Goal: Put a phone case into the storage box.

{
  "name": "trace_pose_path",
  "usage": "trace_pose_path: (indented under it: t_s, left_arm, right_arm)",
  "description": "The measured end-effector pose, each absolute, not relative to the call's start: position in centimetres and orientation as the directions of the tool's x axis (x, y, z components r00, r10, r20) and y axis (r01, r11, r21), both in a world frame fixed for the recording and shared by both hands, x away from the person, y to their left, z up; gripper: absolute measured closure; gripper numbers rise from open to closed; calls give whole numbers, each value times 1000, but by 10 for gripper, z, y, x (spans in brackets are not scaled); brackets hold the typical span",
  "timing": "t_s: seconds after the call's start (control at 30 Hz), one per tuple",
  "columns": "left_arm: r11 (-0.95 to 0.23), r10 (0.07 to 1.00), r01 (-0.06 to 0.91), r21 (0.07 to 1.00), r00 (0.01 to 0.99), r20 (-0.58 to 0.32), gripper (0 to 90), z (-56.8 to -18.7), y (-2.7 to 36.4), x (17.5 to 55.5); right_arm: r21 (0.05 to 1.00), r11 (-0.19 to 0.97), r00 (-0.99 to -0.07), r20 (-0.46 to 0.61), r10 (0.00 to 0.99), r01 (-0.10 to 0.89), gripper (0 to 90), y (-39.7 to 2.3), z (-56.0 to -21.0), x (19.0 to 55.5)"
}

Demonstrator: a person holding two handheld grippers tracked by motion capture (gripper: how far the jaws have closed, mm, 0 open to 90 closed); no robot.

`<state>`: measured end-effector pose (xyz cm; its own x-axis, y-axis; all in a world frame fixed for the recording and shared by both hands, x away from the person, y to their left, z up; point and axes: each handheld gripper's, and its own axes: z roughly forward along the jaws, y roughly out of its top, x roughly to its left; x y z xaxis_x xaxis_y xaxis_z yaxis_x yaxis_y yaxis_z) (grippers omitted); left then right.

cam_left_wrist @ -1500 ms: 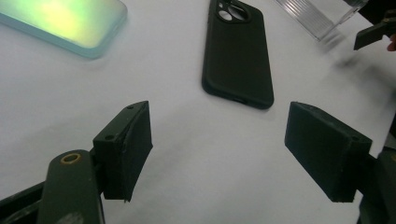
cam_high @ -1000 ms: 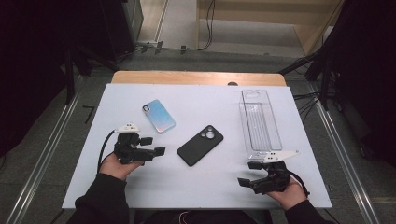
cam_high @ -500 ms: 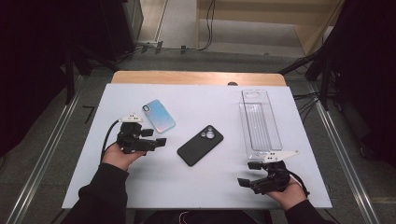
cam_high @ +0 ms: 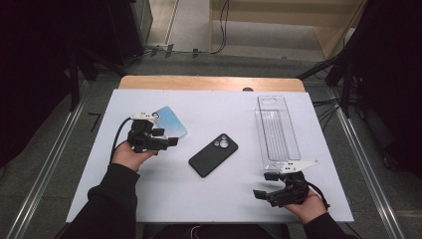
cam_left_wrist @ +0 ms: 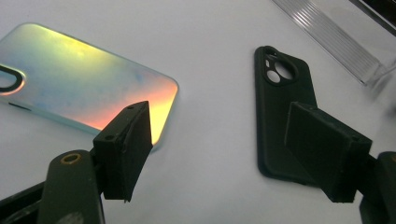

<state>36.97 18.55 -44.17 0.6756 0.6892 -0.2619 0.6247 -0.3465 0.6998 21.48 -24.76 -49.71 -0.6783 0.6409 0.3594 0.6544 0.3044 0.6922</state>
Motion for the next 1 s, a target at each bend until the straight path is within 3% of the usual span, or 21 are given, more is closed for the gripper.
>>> trace_pose_path:
  t_s: [1.0]
  left_arm:
    - [-363,717,640,677,656,-236,255,-449,156,433]
  right_arm:
    - [697,302,-681,360,637,650,143,-248,-497,214]
